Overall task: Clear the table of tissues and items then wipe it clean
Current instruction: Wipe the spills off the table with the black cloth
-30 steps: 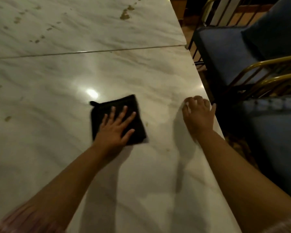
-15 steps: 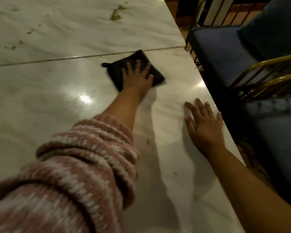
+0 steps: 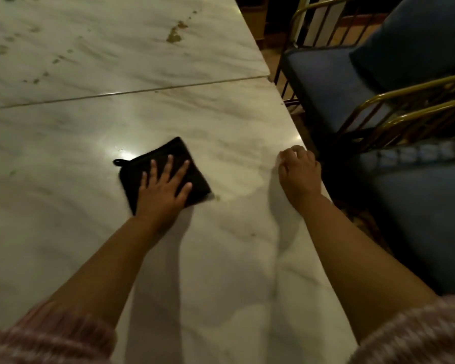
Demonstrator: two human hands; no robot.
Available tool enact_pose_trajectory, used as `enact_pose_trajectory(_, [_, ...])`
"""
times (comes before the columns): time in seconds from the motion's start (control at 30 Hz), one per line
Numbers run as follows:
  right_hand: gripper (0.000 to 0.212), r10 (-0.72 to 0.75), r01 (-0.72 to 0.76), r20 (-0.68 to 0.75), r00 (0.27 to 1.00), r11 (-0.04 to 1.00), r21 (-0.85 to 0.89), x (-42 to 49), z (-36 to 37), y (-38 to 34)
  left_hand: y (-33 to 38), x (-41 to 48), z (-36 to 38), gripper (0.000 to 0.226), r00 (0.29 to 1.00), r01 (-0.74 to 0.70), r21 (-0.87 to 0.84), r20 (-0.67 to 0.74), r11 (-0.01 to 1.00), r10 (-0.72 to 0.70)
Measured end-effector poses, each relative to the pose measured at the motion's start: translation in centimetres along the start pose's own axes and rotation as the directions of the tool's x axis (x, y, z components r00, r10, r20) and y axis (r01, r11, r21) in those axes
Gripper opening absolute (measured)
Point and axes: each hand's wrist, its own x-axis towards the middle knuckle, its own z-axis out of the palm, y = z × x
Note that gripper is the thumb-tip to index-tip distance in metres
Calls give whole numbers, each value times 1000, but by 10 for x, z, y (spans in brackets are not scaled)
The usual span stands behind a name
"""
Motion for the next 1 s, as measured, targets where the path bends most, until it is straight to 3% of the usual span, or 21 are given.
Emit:
enact_pose_trajectory(0.2, [53, 57, -49, 220, 974, 998, -46, 19, 0, 27, 5, 76, -15, 55, 986, 165, -25, 11, 986, -165])
enact_pose_trajectory(0.3, [54, 47, -47, 206, 978, 999, -4, 21, 5, 29, 23, 133, -22, 55, 984, 176, -39, -4, 984, -176])
enact_pose_trajectory(0.43, [52, 58, -70, 176, 983, 996, 61, 23, 6, 30, 78, 217, -30, 55, 994, 112, -56, 14, 992, -112])
enact_pose_trajectory(0.57, [52, 95, -115, 142, 985, 983, 140, 24, 12, 32, 151, 261, -30, 53, 995, -60, -26, 74, 998, 62])
enact_pose_trajectory(0.8, [52, 154, -158, 39, 987, 938, 309, 21, 6, 27, 191, 189, -13, 52, 896, -422, 42, 175, 906, 409])
enact_pose_trajectory(0.9, [53, 139, -130, -1, 990, 929, 347, 17, -3, 21, 171, 116, -7, 52, 879, -457, 26, 167, 889, 447])
enact_pose_trajectory(1.0, [51, 74, -74, 7, 997, 976, 204, 5, -8, 17, 122, 51, -4, 52, 896, -422, 24, 162, 906, 413])
